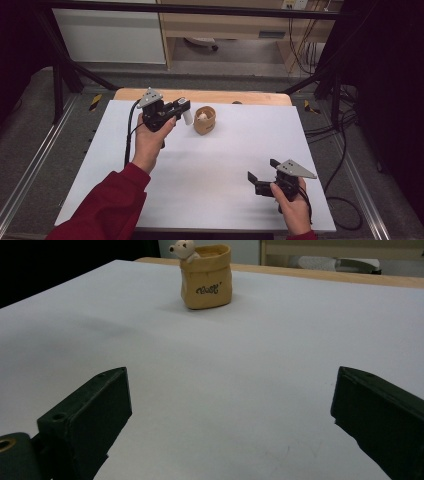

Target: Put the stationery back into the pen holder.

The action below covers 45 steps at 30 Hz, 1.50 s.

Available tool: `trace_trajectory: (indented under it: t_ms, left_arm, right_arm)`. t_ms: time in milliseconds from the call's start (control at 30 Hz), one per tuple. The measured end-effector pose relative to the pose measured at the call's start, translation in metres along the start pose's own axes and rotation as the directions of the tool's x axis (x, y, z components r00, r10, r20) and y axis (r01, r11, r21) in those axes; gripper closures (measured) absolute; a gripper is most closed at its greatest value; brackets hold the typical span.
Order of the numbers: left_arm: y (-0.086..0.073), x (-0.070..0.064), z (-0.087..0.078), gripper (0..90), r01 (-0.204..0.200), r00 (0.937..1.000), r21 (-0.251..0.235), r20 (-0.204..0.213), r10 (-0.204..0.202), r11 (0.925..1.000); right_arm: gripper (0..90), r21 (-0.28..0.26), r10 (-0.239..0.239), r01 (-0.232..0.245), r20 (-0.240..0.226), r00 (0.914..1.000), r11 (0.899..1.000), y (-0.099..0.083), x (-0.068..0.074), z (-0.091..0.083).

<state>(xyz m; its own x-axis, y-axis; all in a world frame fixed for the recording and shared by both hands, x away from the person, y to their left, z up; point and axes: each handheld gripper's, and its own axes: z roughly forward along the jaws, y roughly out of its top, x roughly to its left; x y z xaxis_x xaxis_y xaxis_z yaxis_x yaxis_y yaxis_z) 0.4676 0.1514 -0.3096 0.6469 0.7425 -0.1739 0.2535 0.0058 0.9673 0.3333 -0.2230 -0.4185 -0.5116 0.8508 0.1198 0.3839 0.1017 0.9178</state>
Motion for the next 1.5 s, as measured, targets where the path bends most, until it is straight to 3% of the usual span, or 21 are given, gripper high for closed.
trace_trajectory:
  t_ms: [600,733,933,1500]
  left_arm:
    - [0.016,0.016,0.034,70.9,-0.035,0.9991,0.015,-0.024,0.036,0.9993]
    - [0.016,0.021,0.039,70.9,-0.016,0.9994,0.004,-0.032,0.016,0.9999]
    - [0.014,0.023,0.052,70.9,-0.003,0.9992,0.007,-0.040,0.004,1.0000]
    - [0.001,0.024,0.079,70.8,-0.057,0.9956,0.054,-0.071,0.061,0.9969]
  right_arm:
    - [2.9,0.008,0.004,-0.004,-0.008,1.0000,1.000,-0.003,-0.004,0.007]
    - [2.9,0.011,-0.004,0.004,-0.014,0.9999,1.000,-0.003,-0.002,0.009]
    - [2.9,0.011,0.004,-0.004,-0.010,0.9999,1.000,-0.003,0.000,0.012]
    - [2.9,0.005,0.011,-0.011,-0.014,0.9998,1.000,-0.002,-0.001,0.012]
